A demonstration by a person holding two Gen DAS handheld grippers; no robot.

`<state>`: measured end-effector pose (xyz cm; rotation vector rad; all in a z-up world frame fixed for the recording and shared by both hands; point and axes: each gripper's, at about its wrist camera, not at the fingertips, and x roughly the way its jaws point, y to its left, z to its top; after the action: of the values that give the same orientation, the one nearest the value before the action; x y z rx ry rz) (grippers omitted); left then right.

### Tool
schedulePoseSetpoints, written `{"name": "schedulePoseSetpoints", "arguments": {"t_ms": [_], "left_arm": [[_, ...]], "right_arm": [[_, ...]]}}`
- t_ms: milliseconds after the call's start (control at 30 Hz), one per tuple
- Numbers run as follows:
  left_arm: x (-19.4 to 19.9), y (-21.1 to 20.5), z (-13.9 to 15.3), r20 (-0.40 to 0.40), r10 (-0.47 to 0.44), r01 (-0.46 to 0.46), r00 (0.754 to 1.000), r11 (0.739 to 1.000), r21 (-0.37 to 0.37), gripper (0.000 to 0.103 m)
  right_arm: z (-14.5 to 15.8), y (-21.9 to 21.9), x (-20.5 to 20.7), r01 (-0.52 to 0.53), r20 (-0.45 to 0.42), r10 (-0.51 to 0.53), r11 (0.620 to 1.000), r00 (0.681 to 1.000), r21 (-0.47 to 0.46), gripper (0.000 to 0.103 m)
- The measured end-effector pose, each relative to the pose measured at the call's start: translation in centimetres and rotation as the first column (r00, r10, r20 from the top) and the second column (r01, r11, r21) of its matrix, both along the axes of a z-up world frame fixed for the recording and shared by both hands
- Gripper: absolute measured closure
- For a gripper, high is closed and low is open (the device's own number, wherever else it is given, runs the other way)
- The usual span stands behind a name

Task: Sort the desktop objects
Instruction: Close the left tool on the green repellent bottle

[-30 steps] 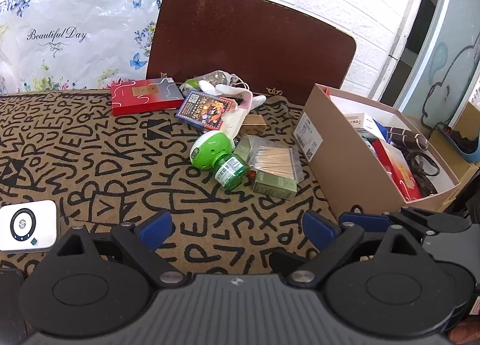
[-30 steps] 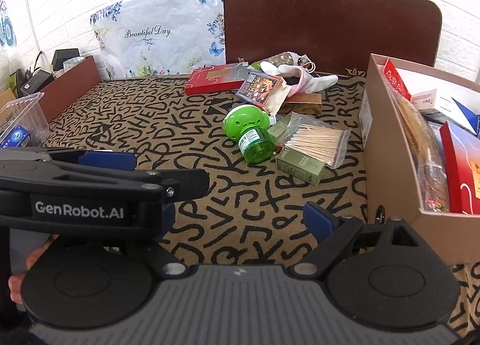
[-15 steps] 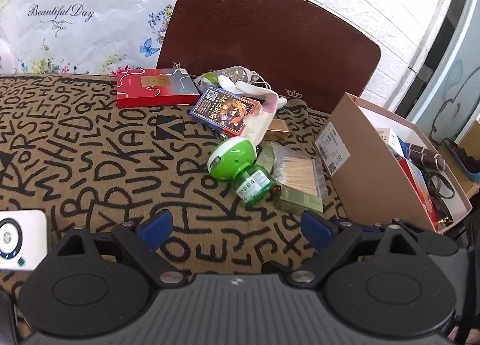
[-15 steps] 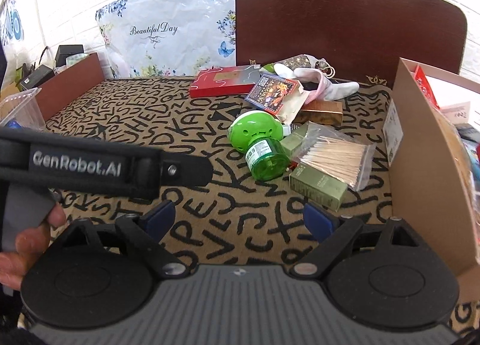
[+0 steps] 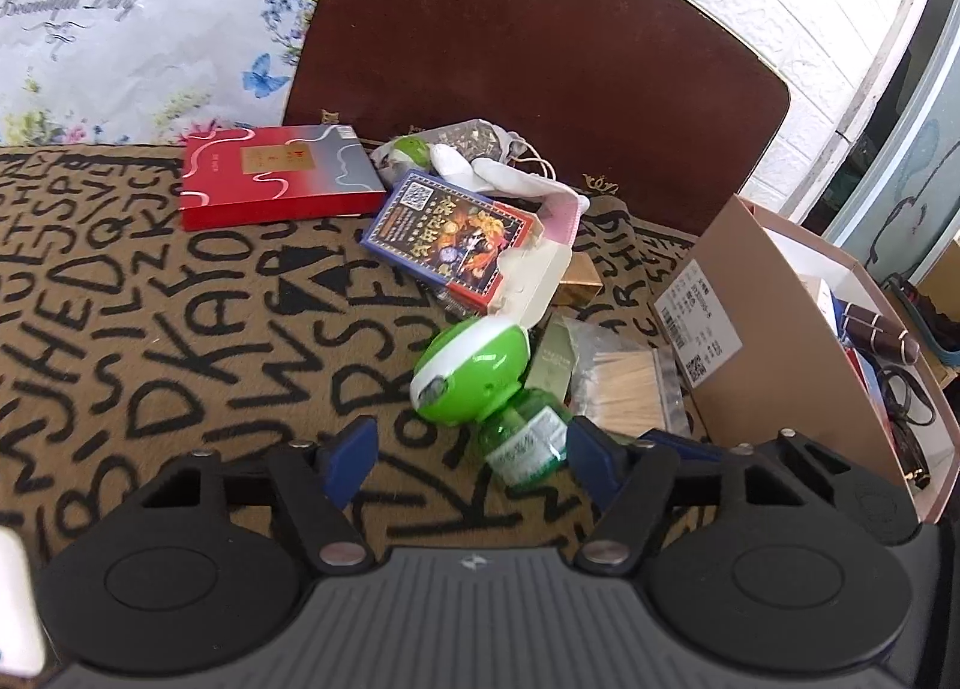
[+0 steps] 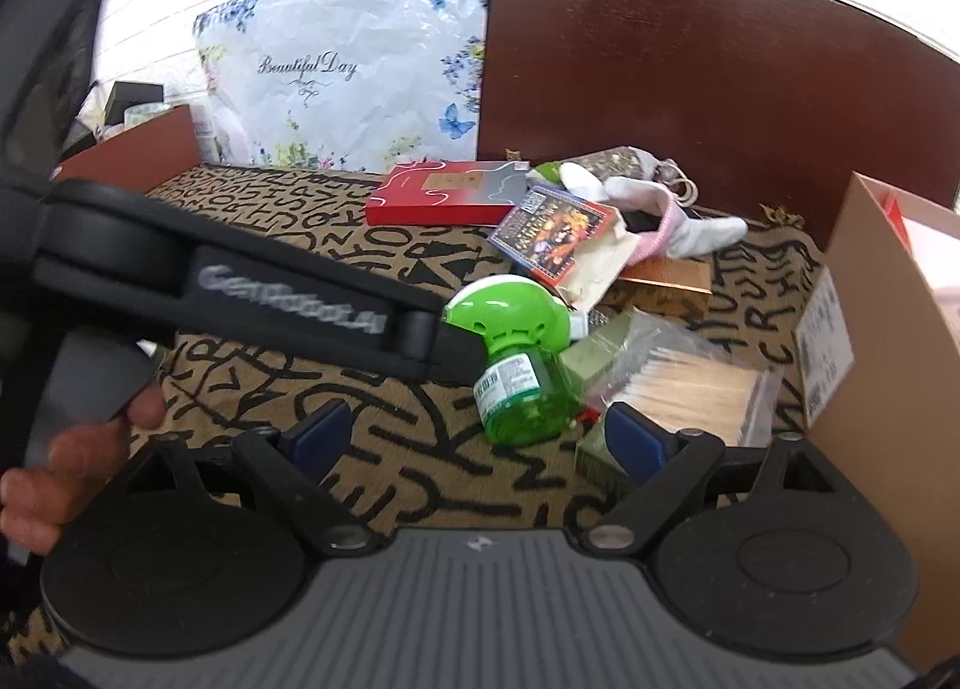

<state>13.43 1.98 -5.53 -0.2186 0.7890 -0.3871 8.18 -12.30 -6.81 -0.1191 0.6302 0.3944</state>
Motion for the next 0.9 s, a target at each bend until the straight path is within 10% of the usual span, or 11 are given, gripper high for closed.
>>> {"name": "schedulePoseSetpoints", "arguments": {"t_ms": [900], "left_arm": [[3.6, -0.8, -1.5, -0.026, -0.032, 0.032, 0.999, 0.999, 0.02, 0.045]], "right_arm": [[-2.5, -0.2, 3.0, -0.036, -0.06, 0.034, 0.999, 0.998, -0.018, 0.057]]}}
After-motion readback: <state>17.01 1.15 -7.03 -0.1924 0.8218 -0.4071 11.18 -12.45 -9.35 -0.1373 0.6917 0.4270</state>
